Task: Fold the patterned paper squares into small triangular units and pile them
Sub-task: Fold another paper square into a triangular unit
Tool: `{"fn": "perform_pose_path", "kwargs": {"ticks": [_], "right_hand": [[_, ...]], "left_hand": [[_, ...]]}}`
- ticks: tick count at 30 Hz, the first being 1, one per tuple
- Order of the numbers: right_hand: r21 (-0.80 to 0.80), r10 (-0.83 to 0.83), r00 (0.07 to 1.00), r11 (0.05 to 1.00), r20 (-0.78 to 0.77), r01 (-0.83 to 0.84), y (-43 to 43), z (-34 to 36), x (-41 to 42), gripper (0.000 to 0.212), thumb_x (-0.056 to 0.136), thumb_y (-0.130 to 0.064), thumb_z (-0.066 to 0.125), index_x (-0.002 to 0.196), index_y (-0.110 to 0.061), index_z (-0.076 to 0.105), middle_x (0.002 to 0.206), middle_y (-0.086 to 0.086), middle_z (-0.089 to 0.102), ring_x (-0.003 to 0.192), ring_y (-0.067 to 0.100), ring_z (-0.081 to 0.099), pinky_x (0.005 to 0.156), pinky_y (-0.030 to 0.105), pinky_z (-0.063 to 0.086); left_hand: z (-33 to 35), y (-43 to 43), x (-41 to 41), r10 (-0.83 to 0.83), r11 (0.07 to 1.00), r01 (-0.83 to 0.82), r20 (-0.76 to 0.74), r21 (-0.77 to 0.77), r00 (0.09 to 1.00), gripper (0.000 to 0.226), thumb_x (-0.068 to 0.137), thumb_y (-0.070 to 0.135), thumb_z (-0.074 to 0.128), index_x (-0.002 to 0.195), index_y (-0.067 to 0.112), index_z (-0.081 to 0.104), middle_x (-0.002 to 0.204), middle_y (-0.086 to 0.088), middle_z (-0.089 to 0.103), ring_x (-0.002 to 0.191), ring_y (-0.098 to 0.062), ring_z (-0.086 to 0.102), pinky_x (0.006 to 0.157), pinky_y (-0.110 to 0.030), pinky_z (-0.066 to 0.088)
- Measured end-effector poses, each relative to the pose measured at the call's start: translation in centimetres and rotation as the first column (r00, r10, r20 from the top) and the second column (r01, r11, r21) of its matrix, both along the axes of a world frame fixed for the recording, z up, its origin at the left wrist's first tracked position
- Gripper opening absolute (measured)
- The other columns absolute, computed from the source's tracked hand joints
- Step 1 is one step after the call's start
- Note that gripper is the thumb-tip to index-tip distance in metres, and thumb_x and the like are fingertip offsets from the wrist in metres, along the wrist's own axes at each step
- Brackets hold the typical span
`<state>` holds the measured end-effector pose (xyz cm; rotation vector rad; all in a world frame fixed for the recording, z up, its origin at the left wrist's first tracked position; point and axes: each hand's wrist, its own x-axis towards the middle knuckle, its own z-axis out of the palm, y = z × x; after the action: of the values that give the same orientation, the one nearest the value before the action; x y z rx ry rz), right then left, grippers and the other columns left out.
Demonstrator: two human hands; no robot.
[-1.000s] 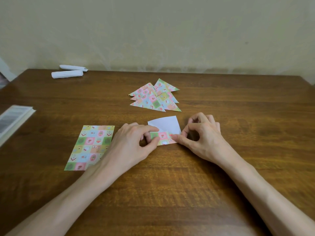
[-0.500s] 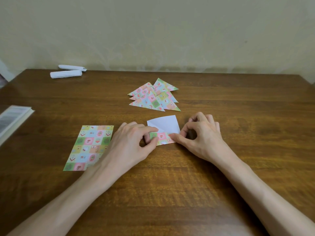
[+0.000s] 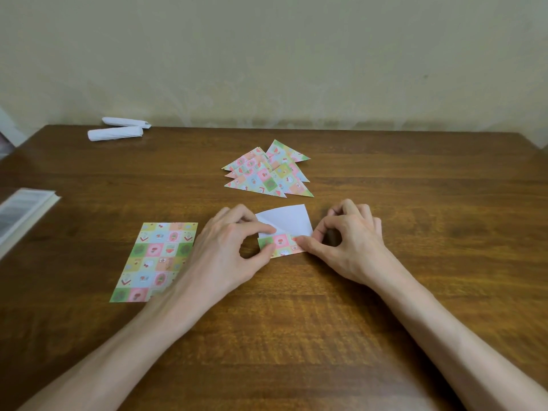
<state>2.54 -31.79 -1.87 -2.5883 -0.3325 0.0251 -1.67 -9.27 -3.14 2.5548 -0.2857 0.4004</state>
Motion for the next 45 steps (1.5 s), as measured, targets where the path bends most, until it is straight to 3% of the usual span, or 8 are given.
{"fn": "perform_pose_path", "kwargs": {"ticks": [3, 8, 27, 33, 37, 41, 43, 45], "right_hand": [[0.002, -0.003, 1.000, 1.000, -0.005, 0.003, 0.0, 0.0, 0.0, 0.032, 0.081, -0.064, 0.073, 0.070, -0.035, 0.066, 0.103, -0.017, 0.043, 0.110, 0.009, 0.034, 0.092, 0.032, 0.026], [0.006, -0.005, 1.000, 1.000, 0.001, 0.005, 0.0, -0.2, 0.0, 0.031, 0.081, -0.064, 0.073, 0.069, -0.037, 0.064, 0.100, -0.020, 0.040, 0.109, 0.008, 0.033, 0.092, 0.031, 0.024], [0.032, -0.007, 1.000, 0.999, 0.025, 0.007, 0.0, -0.4, -0.1, 0.030, 0.081, -0.064, 0.073, 0.071, -0.037, 0.063, 0.102, -0.020, 0.042, 0.109, 0.007, 0.032, 0.093, 0.030, 0.022], [0.049, 0.002, 0.999, 0.999, 0.044, -0.004, -0.1, -0.6, -0.1, 0.027, 0.081, -0.061, 0.075, 0.082, -0.037, 0.063, 0.104, -0.021, 0.042, 0.110, 0.007, 0.033, 0.092, 0.030, 0.020], [0.105, 0.037, 0.999, 0.994, -0.010, -0.036, -0.5, -0.4, 0.2, 0.020, 0.087, -0.058, 0.071, 0.082, -0.039, 0.070, 0.107, -0.018, 0.048, 0.115, 0.007, 0.035, 0.095, 0.030, 0.020], [0.290, 0.140, 0.986, 0.951, -0.093, -0.107, -2.4, 0.5, 1.4, 0.021, 0.101, -0.040, 0.060, 0.091, -0.043, 0.079, 0.108, -0.018, 0.060, 0.120, 0.003, 0.051, 0.114, 0.042, 0.032], [0.318, 0.221, 0.970, 0.931, -0.102, -0.178, -3.2, 0.8, 1.7, 0.015, 0.097, -0.031, 0.068, 0.097, -0.042, 0.080, 0.111, -0.017, 0.063, 0.118, 0.001, 0.056, 0.114, 0.047, 0.038], [0.292, 0.255, 0.961, 0.932, -0.104, -0.215, -3.5, 0.7, 1.6, 0.013, 0.089, -0.035, 0.077, 0.097, -0.045, 0.079, 0.114, -0.017, 0.061, 0.118, 0.001, 0.054, 0.114, 0.049, 0.038]], "left_hand": [[0.0, 0.2, 0.2, 0.000, 1.000, 0.000, -0.002, 0.009, 1.000, 0.033, 0.085, 0.046, 0.071, 0.115, 0.032, 0.078, 0.114, 0.017, 0.057, 0.107, -0.006, 0.051, 0.093, -0.031, 0.046], [0.0, 0.4, 0.4, -0.020, 1.000, 0.020, -0.054, -0.014, 0.998, 0.035, 0.089, 0.044, 0.073, 0.123, 0.037, 0.070, 0.123, 0.023, 0.062, 0.120, 0.000, 0.051, 0.098, -0.026, 0.037], [0.1, 0.7, 0.7, -0.054, 0.997, 0.059, -0.091, 0.058, 0.994, 0.034, 0.090, 0.055, 0.065, 0.121, 0.042, 0.073, 0.121, 0.027, 0.060, 0.121, 0.001, 0.048, 0.101, -0.034, 0.037], [-0.2, 0.8, 0.3, -0.144, 0.969, 0.159, -0.089, 0.189, 0.986, 0.035, 0.101, 0.055, 0.042, 0.131, 0.058, 0.061, 0.124, 0.022, 0.047, 0.119, -0.003, 0.042, 0.095, -0.032, 0.030], [0.0, 0.7, 0.4, -0.150, 0.965, 0.170, -0.111, 0.202, 0.983, 0.036, 0.101, 0.055, 0.040, 0.131, 0.061, 0.060, 0.125, 0.022, 0.045, 0.121, -0.004, 0.040, 0.097, -0.032, 0.028], [-0.1, 0.8, 0.3, -0.151, 0.968, 0.167, -0.096, 0.186, 0.984, 0.036, 0.102, 0.054, 0.041, 0.130, 0.058, 0.063, 0.123, 0.022, 0.046, 0.120, -0.005, 0.042, 0.097, -0.036, 0.032], [-0.1, 0.8, 0.2, -0.153, 0.969, 0.169, -0.096, 0.182, 0.984, 0.036, 0.101, 0.054, 0.042, 0.130, 0.058, 0.063, 0.123, 0.022, 0.046, 0.120, -0.005, 0.042, 0.097, -0.035, 0.031], [-0.1, 0.7, 0.3, -0.150, 0.969, 0.164, -0.089, 0.185, 0.985, 0.035, 0.101, 0.053, 0.043, 0.130, 0.058, 0.063, 0.124, 0.021, 0.047, 0.120, -0.005, 0.042, 0.097, -0.035, 0.031]]}}
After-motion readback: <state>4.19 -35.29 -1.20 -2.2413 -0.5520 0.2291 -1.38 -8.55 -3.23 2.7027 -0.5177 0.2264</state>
